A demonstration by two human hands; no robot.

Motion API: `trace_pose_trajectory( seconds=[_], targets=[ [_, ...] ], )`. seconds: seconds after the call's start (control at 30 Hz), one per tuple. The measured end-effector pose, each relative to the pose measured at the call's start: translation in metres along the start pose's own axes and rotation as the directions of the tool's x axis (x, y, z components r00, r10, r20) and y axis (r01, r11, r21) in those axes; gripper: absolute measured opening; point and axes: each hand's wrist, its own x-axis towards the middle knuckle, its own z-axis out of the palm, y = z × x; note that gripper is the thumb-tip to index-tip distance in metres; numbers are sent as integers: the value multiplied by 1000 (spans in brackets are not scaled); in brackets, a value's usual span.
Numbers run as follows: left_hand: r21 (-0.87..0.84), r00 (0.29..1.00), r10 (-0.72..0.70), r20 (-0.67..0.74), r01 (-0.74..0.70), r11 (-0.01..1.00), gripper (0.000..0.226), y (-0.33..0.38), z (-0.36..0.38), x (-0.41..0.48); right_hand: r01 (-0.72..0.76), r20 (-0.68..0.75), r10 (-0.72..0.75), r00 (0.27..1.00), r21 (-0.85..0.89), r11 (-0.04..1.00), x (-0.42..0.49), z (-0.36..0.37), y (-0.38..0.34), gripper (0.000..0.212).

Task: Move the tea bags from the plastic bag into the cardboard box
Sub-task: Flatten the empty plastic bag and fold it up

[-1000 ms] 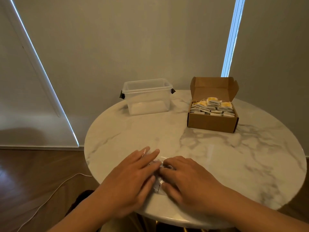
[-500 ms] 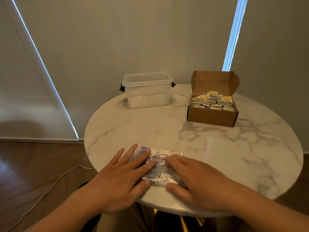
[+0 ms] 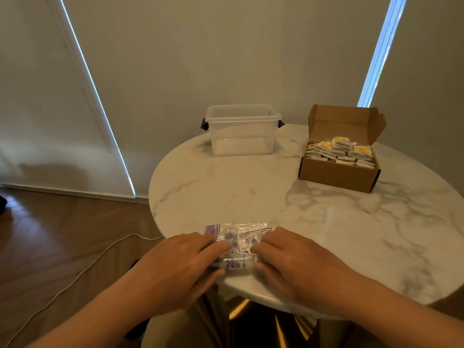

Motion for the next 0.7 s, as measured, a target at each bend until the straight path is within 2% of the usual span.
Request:
trace_pose_trajectory(
  seconds=[0.1,0.2,0.3,0.4,0.53,0.6,0.7],
  targets=[
    [1,992,26,-126,-26,1000,16,-5,0,-3,-43,13,42,999,98,994,2,-1,2,28],
    [-10,980,2,-200,-4,1000,14,-12,1,-12,-25,-74,37,997,162,987,13,7,6,20],
    [-96,969,-60,-241,37,995,30,-23,6,-25,15,-188,17,982,165,986,28,15,11,15],
    [-243,944,-158,-289,88,966,47,-34,7,-41,51,-240,-3,971,196,979,46,19,6,19],
    [-351,904,-245,-350,116,929,64,-44,2,-61,129,-332,-51,942,217,967,73,24,-5,20],
    [-366,868,-304,-393,156,918,57,-50,0,-71,158,-348,-71,935,229,960,89,26,-12,20],
    [-375,765,-413,-494,241,895,30,-58,-3,-88,158,-299,-65,952,300,941,113,29,-28,19]
  ],
)
